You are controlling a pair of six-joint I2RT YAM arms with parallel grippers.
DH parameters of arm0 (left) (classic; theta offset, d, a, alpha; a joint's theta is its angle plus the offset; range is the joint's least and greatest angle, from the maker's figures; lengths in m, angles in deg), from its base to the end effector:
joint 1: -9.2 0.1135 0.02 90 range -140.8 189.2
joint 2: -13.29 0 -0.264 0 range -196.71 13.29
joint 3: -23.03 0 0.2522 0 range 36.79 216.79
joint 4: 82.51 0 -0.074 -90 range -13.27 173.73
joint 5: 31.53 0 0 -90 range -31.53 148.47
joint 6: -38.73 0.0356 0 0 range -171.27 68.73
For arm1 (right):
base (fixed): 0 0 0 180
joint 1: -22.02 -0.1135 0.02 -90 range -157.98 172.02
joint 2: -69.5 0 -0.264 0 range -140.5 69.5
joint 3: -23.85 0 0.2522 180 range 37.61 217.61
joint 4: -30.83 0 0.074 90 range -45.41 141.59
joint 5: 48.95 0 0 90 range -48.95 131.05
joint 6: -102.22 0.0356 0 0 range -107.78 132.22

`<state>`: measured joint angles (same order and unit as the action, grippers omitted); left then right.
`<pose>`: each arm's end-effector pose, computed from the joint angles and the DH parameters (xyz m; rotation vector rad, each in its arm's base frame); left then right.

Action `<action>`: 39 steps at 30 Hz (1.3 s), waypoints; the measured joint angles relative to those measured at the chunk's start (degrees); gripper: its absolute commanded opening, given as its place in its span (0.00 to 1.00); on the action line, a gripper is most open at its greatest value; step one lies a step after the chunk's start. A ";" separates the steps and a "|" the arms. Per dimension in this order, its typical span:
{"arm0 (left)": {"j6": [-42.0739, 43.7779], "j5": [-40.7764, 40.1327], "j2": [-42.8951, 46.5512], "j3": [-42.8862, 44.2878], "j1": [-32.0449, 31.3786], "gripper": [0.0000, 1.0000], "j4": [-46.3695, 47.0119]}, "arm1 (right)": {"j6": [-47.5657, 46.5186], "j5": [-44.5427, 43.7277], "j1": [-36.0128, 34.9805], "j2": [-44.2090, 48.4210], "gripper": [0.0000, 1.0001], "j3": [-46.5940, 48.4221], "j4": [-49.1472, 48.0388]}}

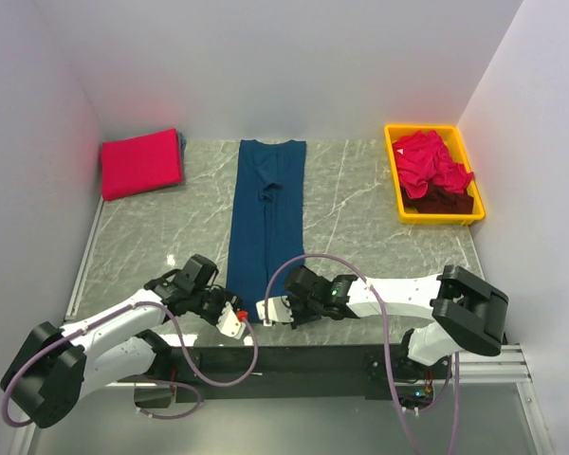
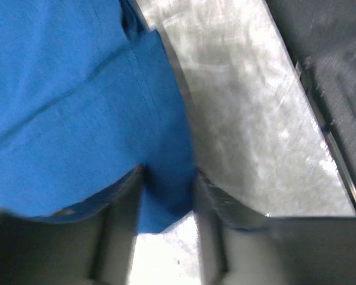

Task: Fold and stack the t-shirts
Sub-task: Fold the tshirt

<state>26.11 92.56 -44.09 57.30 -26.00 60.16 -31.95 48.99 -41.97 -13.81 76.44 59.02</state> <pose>0.1198 -0.1089 0.1469 2.1203 1.1795 -0.4622 0.1107 0.2380 0.1533 -2.1467 1.4928 0.3039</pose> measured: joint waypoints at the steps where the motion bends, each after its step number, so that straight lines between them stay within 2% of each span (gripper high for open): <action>1: 0.02 -0.26 -0.57 0.33 -0.20 0.33 -0.04 | 0.15 -0.07 0.00 -0.02 0.06 0.07 0.00; 2: 0.04 -0.63 -1.05 0.44 -0.39 0.23 -0.04 | 0.24 -0.22 0.00 -0.07 0.00 0.13 -0.02; 4: 0.42 -1.62 -1.90 0.70 -0.59 0.02 -0.26 | 0.66 -0.44 0.00 -0.07 0.00 0.15 -0.04; 5: 0.55 -1.79 -2.32 0.90 -0.63 0.01 -0.57 | 0.83 -0.52 0.00 -0.07 0.00 0.15 -0.04; 10: 0.81 -2.49 -1.11 2.05 -0.70 0.01 -3.93 | 2.54 -0.85 -0.42 1.20 0.00 0.15 1.55; 15: -1.75 -1.86 4.92 4.61 -2.40 0.01 -9.75 | 6.10 -0.79 -3.02 8.04 0.00 0.28 5.22; 20: -5.16 -1.40 3.76 8.98 -1.25 0.01 -13.25 | 7.28 -0.20 -1.31 10.67 0.00 1.81 7.06; 28: -5.49 1.90 -6.62 18.78 9.33 0.01 -11.61 | 0.72 0.13 8.72 9.27 0.00 5.20 7.10; 39: -2.05 4.20 -28.04 34.03 19.06 0.01 -4.68 | -10.88 2.25 22.75 -6.78 0.00 20.48 2.93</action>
<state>24.06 96.75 -72.13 91.33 -6.94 55.48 -42.83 51.24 -19.21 -20.59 96.92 61.95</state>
